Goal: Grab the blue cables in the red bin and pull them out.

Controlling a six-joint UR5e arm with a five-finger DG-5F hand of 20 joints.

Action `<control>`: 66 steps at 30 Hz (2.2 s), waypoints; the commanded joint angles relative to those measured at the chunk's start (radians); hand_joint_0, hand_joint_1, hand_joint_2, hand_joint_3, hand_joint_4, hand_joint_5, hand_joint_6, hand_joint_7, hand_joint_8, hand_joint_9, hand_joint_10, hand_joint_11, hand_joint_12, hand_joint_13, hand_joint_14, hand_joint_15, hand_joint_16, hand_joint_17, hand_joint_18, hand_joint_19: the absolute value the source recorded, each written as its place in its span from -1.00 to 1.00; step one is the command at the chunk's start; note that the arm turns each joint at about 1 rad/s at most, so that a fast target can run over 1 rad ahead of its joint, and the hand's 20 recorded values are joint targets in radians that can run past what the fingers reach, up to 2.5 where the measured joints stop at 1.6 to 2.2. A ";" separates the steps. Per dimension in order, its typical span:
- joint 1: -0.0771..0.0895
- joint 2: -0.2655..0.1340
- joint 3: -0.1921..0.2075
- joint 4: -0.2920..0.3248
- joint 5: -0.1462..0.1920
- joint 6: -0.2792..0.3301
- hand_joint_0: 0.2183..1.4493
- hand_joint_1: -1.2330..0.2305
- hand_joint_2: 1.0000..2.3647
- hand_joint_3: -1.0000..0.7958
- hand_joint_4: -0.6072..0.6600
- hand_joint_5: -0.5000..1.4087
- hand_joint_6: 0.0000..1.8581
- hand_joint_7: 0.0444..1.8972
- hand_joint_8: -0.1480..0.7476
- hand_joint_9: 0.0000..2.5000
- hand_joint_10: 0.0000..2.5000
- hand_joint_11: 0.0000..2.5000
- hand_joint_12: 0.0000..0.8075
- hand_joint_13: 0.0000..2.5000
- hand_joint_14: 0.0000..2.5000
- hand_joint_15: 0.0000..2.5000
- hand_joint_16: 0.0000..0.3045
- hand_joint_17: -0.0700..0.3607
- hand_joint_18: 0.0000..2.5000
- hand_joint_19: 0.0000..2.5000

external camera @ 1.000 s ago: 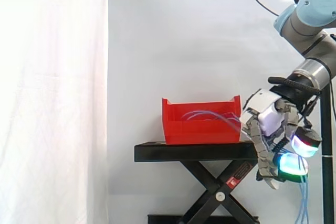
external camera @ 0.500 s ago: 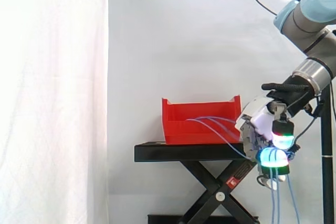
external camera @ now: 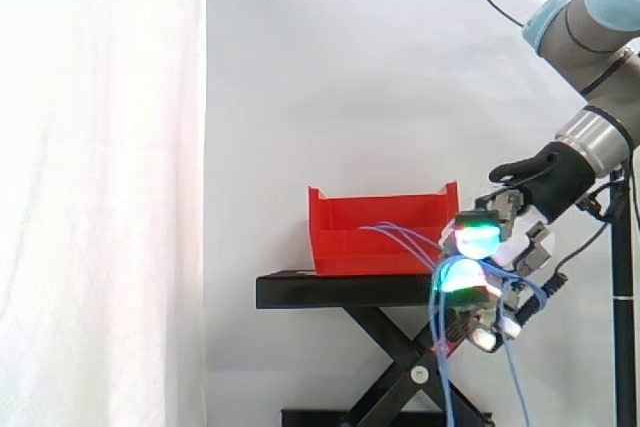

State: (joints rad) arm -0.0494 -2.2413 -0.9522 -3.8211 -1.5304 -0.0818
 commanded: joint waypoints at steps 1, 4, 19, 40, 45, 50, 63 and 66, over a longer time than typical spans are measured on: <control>0.019 0.000 0.001 0.025 0.124 0.888 0.14 -0.55 -1.00 -1.00 0.25 0.50 -0.55 -0.14 -0.04 -0.12 -0.98 -0.30 -0.12 -0.36 -0.98 -0.59 -0.67 -0.16 -0.41 -0.43; 0.030 0.000 0.004 0.035 0.187 0.894 0.14 -0.55 -1.00 -1.00 0.25 0.49 -0.55 -0.14 -0.04 -0.12 -0.98 -0.30 -0.12 -0.36 -0.98 -0.59 -0.67 -0.16 -0.41 -0.43; 0.063 -0.001 0.007 0.081 0.435 0.850 0.14 -0.55 -1.00 -1.00 0.26 0.49 -0.55 -0.13 -0.04 -0.11 -0.98 -0.30 -0.12 -0.36 -0.98 -0.59 -0.67 -0.16 -0.41 -0.43; 0.016 0.000 0.007 0.344 0.110 0.149 0.13 -0.55 -1.00 -1.00 0.25 0.49 -0.54 -0.14 -0.03 -0.12 -0.98 -0.30 -0.12 -0.36 -0.98 -0.59 -0.67 -0.16 -0.41 -0.43; 0.008 -0.001 0.007 0.348 0.082 0.110 0.13 -0.55 -1.00 -1.00 0.25 0.49 -0.54 -0.14 -0.03 -0.11 -0.98 -0.30 -0.12 -0.36 -0.98 -0.59 -0.67 -0.16 -0.41 -0.43; 0.002 -0.001 0.007 0.347 0.078 0.101 0.14 -0.55 -1.00 -1.00 0.24 0.49 -0.54 -0.14 -0.04 -0.11 -0.98 -0.30 -0.13 -0.36 -0.98 -0.58 -0.67 -0.16 -0.41 -0.43; -0.003 -0.001 0.004 0.339 0.078 0.104 0.14 -0.54 -1.00 -1.00 0.23 0.48 -0.54 -0.14 -0.02 -0.10 -0.98 -0.28 -0.15 -0.11 -0.98 -0.29 -0.69 -0.18 -0.30 -0.29; -0.006 -0.001 0.006 0.333 0.079 0.106 0.14 -0.54 -1.00 -1.00 0.24 0.48 -0.54 -0.13 -0.02 -0.10 -0.98 -0.28 -0.15 -0.08 -0.97 -0.25 -0.70 -0.19 -0.26 -0.22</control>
State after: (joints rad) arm -0.0529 -2.2422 -0.9474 -3.4833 -1.4520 0.0223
